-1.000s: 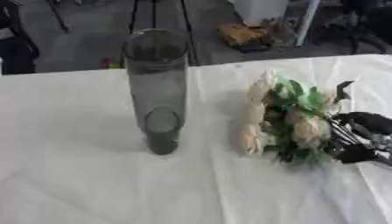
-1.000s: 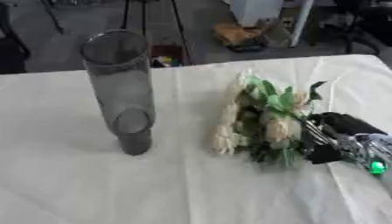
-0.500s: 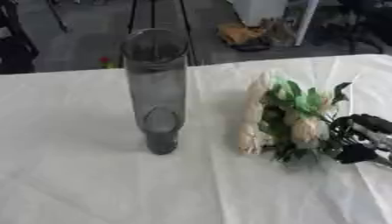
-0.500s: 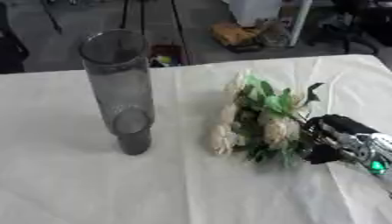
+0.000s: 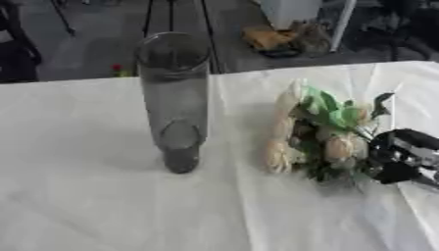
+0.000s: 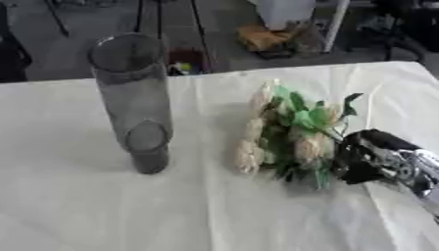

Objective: Arrange flowers into the vase.

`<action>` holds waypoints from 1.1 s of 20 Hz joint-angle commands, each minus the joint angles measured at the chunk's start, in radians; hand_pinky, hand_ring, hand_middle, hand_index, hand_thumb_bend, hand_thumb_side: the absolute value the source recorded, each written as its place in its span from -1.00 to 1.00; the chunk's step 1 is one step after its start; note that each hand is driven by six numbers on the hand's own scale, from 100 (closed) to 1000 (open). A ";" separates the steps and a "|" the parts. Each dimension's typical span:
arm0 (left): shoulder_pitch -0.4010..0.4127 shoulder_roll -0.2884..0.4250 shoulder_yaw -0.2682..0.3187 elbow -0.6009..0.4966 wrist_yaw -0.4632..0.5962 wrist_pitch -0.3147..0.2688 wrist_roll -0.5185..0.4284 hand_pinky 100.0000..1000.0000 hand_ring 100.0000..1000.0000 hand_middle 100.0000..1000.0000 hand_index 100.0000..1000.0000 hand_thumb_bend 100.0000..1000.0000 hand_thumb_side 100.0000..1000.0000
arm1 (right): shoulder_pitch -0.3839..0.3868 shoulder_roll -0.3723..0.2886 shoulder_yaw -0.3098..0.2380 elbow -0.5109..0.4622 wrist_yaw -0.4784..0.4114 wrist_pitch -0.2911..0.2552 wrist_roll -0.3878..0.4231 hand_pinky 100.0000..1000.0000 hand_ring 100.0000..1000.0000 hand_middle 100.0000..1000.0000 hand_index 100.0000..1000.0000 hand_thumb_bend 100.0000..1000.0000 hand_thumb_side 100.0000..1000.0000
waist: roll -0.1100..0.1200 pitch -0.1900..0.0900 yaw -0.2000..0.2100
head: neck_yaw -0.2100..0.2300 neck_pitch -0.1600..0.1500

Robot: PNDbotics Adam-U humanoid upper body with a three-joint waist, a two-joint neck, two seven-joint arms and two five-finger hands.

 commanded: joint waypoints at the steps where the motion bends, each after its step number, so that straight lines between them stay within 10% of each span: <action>1: -0.015 0.004 0.001 -0.015 0.005 0.002 -0.001 0.42 0.55 0.56 0.68 -1.00 1.00 | -0.009 -0.019 -0.001 0.013 -0.022 -0.005 -0.010 0.17 0.30 -0.03 0.42 -1.00 -0.46 | -0.001 -0.013 0.001 | -0.003 -0.011; 22: -0.016 0.003 0.001 -0.015 0.009 0.006 -0.001 0.42 0.53 0.52 0.66 -1.00 1.00 | -0.031 0.003 0.016 0.065 -0.131 0.035 -0.111 -0.69 -0.34 -0.71 -0.36 -1.00 -0.42 | -0.006 -0.006 0.006 | -0.004 -0.017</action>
